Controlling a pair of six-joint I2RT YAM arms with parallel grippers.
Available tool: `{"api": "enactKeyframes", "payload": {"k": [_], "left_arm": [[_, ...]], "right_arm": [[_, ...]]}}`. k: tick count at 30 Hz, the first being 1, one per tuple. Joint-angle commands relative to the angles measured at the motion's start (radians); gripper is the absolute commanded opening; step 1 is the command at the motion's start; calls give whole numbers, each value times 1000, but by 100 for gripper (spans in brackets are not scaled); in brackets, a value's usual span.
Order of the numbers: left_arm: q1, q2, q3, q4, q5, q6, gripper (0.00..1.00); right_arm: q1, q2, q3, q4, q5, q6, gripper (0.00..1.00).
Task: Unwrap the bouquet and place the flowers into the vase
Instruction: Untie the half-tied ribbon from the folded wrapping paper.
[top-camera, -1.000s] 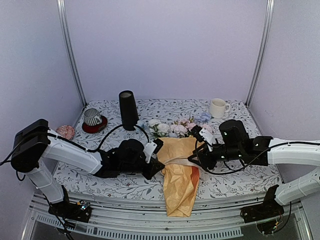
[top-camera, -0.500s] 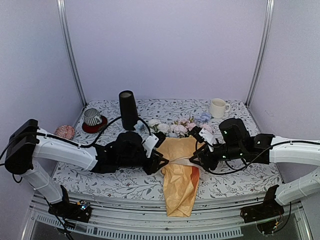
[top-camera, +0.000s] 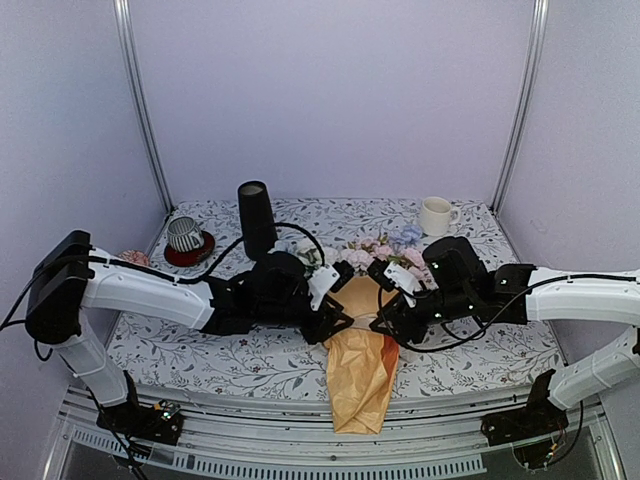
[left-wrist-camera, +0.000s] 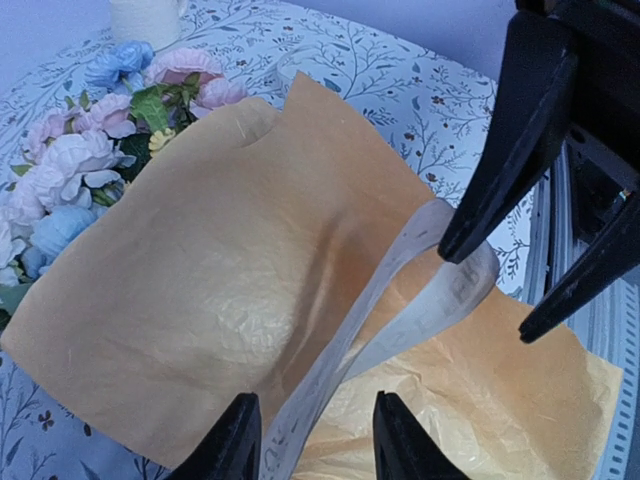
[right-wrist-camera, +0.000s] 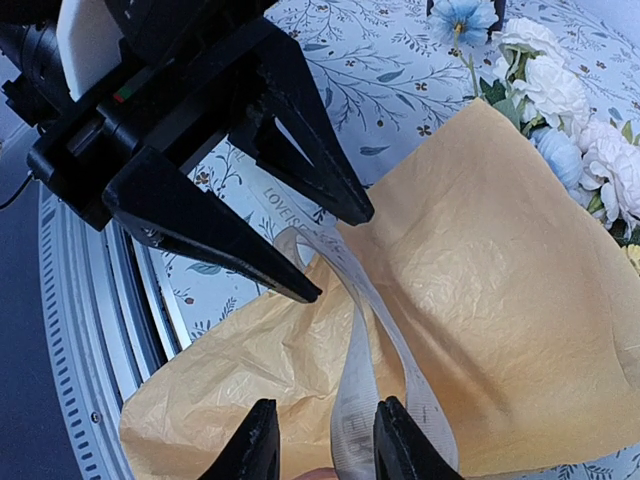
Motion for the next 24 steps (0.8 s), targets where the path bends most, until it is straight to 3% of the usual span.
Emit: {"api": "enactKeyframes", "payload": {"k": [1, 12, 24], "left_arm": [[-2, 29, 29, -37, 59, 32, 41], [-3, 35, 14, -33, 62, 46, 42], [-2, 44, 26, -61, 40, 55, 42]], "right_arm": [[8, 27, 33, -10, -5, -28, 36], [9, 71, 28, -3, 38, -29, 43], [9, 51, 29, -12, 239, 30, 53]]}}
